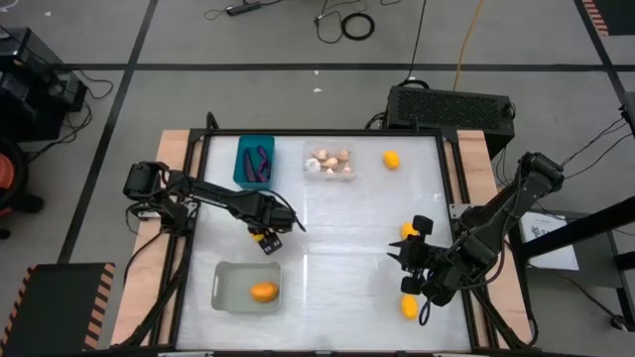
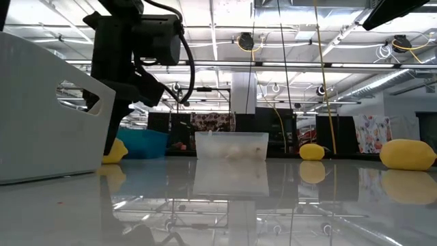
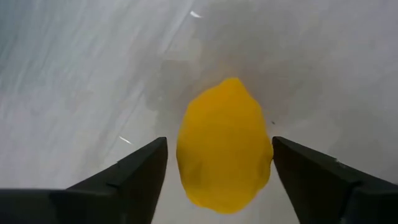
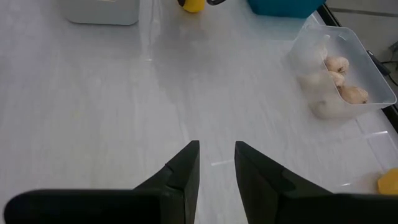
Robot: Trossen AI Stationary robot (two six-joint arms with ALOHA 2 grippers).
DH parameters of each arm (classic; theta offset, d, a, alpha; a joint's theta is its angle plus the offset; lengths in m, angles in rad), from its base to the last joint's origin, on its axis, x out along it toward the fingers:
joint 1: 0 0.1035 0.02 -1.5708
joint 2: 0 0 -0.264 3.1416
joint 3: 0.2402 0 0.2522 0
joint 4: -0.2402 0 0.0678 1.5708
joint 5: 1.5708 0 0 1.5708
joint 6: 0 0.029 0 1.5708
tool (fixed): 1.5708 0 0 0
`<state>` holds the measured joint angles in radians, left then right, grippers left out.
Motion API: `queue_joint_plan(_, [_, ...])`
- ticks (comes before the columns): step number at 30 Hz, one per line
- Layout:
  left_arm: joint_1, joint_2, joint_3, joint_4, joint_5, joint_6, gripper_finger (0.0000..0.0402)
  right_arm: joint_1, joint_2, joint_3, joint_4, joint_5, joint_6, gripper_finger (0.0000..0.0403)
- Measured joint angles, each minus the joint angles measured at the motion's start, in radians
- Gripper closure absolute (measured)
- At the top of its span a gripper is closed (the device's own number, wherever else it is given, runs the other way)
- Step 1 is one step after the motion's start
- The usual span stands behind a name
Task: Sort produce into baskets
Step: Put the lemon into the gray bin
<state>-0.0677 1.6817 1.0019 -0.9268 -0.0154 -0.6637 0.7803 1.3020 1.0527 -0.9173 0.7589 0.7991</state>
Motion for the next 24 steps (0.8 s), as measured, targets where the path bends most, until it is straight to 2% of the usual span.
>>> queue_joint_plan(11, [0.000,-0.002,0.001,0.000,0.000,0.054,0.0208,0.000,0.000,0.000,0.000,0.000,0.000,0.0310])
queue_joint_plan(17, [0.000,-0.067,0.031,-0.008,0.004,0.075,0.0217,0.000,0.000,0.000,0.000,0.000,-0.004,0.0310])
queue_joint_plan(24, [-0.028,-0.227,0.084,-0.009,0.013,0.013,0.0218,0.000,0.000,0.000,0.000,0.000,-0.004,0.0310])
